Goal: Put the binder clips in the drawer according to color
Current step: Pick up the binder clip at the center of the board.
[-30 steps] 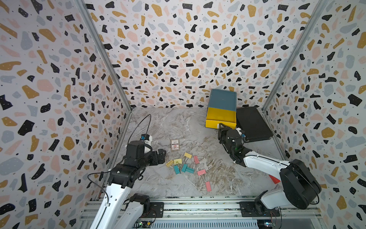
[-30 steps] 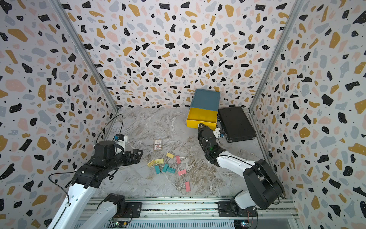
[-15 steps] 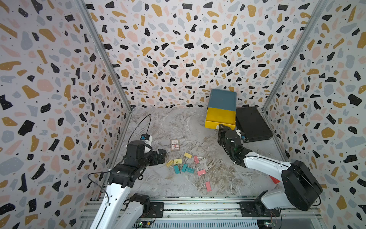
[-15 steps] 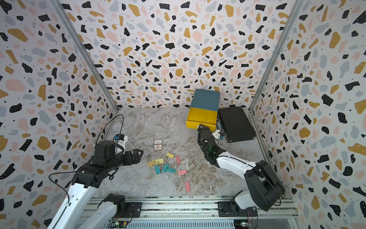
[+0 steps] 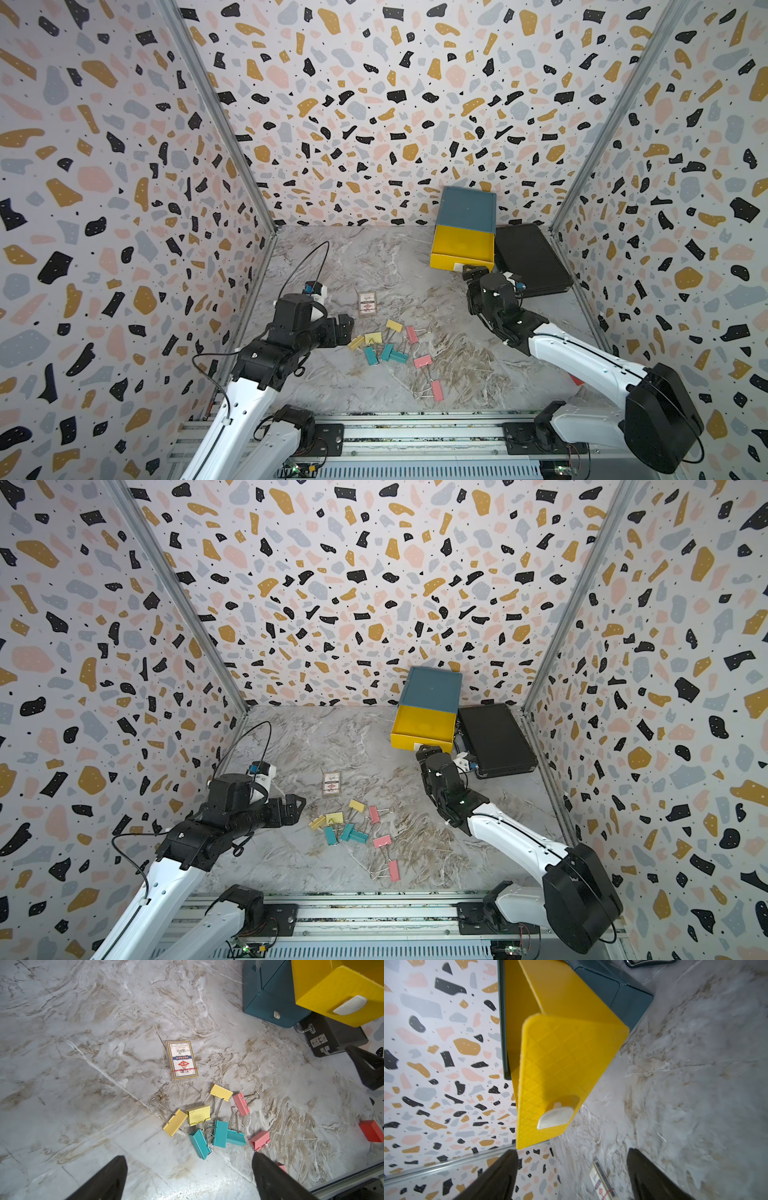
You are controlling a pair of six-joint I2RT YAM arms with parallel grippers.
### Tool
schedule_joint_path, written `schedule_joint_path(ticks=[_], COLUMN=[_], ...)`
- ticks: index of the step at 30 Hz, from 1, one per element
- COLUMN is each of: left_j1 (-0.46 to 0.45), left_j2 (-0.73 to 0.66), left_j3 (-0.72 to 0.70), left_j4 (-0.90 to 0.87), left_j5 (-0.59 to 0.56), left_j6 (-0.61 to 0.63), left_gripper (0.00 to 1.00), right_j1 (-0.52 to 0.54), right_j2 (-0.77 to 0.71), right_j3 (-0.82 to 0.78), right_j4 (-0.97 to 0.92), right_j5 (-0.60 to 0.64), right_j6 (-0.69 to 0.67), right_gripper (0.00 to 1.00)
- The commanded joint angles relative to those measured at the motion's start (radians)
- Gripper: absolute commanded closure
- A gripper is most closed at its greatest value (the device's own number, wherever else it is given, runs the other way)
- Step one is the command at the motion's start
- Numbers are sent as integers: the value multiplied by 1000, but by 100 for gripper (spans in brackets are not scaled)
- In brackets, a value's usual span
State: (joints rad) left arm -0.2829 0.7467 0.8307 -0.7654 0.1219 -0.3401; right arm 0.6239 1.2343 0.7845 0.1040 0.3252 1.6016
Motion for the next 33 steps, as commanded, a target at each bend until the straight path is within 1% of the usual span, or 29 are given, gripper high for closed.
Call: schedule_joint_path(ticks=[1, 3, 6, 10, 11, 13, 14, 18, 21, 25, 29, 33], left_j1=[-25, -50, -98, -116, -131, -184, -220, -347, -408, -438, -447, -446], left_j2=[22, 39, 69, 106, 105, 81, 64, 60, 107, 172, 180, 204], left_j3=[7, 12, 21, 26, 13, -34, -63, -120, -112, -96, -122, -93], left_j4=[-14, -29, -69, -173, -192, -199, -189, -163, -173, -195, -132, -109], left_j5=[-49, -67, -95, -55, -55, -77, -93, -145, -189, -218, -220, -294], left_j6=[-24, -40, -93, -226, -276, -363, -408, -527, -529, -523, -579, -595], left_gripper=[3, 4, 6, 12, 14, 18, 21, 26, 26, 25, 25, 24], right_j1=[4, 3, 4, 3, 4, 4, 4, 4, 3, 5, 4, 4], right_j2=[-91, -143, -207, -233, -226, -217, -222, -281, -294, -306, -332, -326], right_j3=[80, 89, 126, 185, 209, 240, 243, 197, 174, 149, 118, 112], right_j4=[-296, -411, -587, -804, -870, -970, -999, -1003, -1017, -1030, -997, -979], right_j5=[-62, -72, -78, -103, -109, -118, -129, -195, -219, -223, -226, -243], right_j6=[-210, -307, -514, -736, -779, -840, -863, -909, -927, -941, -943, -948], right_gripper=[14, 16, 19, 20, 20, 21, 24, 34, 36, 37, 37, 38])
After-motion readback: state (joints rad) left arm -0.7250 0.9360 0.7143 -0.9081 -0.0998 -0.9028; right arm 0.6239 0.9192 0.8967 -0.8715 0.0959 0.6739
